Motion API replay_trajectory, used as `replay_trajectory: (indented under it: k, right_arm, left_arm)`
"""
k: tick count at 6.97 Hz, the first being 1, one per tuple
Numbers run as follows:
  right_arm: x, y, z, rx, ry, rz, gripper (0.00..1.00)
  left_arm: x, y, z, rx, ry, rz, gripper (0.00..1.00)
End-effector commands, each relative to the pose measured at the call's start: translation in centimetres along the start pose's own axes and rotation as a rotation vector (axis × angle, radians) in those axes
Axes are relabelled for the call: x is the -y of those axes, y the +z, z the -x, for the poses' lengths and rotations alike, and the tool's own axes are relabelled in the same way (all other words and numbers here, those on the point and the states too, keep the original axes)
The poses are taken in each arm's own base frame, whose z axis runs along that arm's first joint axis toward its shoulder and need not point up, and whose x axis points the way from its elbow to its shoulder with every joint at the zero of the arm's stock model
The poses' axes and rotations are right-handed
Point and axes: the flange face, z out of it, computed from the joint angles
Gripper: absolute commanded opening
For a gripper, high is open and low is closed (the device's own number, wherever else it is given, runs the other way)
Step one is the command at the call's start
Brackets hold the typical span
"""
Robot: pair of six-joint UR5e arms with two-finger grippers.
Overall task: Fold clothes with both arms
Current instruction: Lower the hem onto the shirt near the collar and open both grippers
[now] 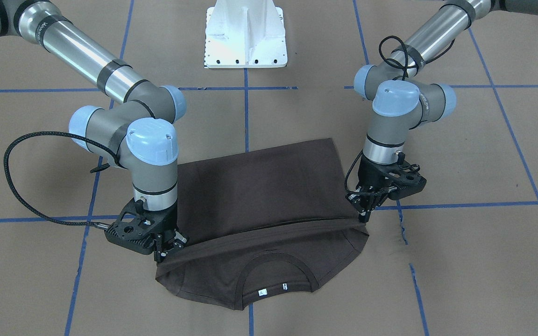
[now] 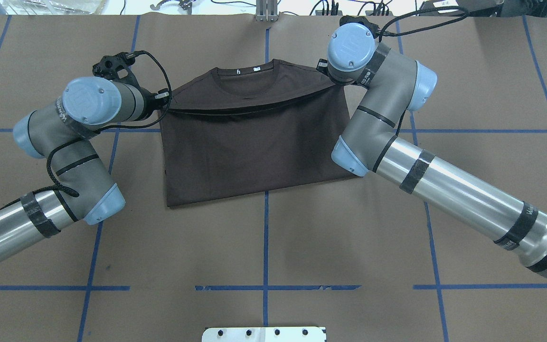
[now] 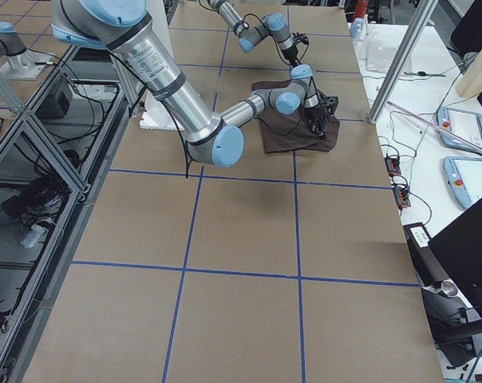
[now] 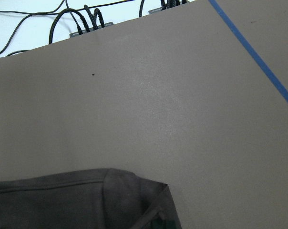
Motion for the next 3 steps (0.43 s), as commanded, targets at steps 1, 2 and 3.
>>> replay_trajectory:
  k: [1,2,3]
  right_arm:
    - [-0.6,-0.2,0.7,0.004,-0.001,0.0,0.81]
    - [-0.7,-0.8,0.5,0.021,0.001,0.003,1.0]
    - [-0.9,-2.6,-0.6,0.06,0.006,0.007,1.0]
  left_arm:
    - [-0.1,-0.2,0.0,-0.021,0.001,0.007,0.31]
    - [-0.2,-0.6,-0.2,-0.066,0.003,0.006,0.43]
    - [-0.1,-0.8,-0.1,-0.074,0.001,0.004,0.48]
